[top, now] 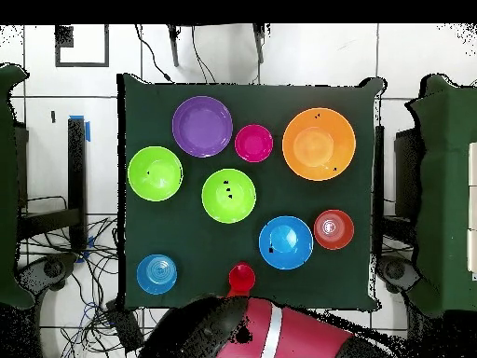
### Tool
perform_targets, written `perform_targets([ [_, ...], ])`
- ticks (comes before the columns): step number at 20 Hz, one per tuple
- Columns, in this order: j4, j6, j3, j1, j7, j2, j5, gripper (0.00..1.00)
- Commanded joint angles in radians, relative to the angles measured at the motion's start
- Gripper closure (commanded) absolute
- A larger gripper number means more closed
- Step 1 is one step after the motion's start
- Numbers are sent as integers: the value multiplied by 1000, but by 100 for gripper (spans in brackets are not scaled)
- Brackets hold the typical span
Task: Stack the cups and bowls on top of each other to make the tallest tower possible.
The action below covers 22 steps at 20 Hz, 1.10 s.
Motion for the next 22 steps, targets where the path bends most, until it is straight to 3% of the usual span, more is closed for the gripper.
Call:
perform_targets([
  [1, -179, -61, 42, 28, 85, 61, -7, 100],
  [16, -210, -45, 45, 20, 74, 81, -14, 100],
  [22, -170, 7, 65, 1, 71, 25, -22, 100],
])
